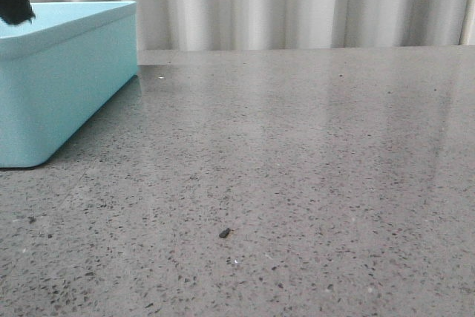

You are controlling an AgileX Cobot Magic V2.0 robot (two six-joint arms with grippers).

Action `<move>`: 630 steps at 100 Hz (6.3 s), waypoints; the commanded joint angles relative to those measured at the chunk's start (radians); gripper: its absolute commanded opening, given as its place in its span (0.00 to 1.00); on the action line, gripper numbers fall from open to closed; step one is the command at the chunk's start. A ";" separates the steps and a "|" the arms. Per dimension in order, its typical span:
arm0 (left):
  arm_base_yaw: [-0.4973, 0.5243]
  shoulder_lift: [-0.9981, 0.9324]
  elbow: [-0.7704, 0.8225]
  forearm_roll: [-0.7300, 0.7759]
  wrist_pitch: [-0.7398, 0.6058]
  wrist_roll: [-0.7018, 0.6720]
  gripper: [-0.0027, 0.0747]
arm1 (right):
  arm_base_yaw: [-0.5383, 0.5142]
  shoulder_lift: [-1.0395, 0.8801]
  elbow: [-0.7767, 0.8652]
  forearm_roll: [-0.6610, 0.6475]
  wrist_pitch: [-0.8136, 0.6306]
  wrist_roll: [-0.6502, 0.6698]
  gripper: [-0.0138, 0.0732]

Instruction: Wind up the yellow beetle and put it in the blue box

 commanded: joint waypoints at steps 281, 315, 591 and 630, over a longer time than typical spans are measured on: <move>0.002 -1.528 1.221 0.311 -1.034 -0.523 0.01 | 0.023 -0.751 0.772 -0.173 -0.496 -0.007 0.10; 0.092 -1.679 1.574 0.346 -1.157 -0.674 0.01 | 0.023 -0.751 0.772 -0.173 -0.496 -0.007 0.10; 0.115 -1.674 1.621 0.309 -0.955 -0.674 0.01 | -0.067 -0.751 1.094 -0.295 -0.475 0.103 0.10; 0.115 -1.674 1.621 0.309 -0.955 -0.674 0.01 | -0.067 -0.751 1.094 -0.295 -0.475 0.103 0.10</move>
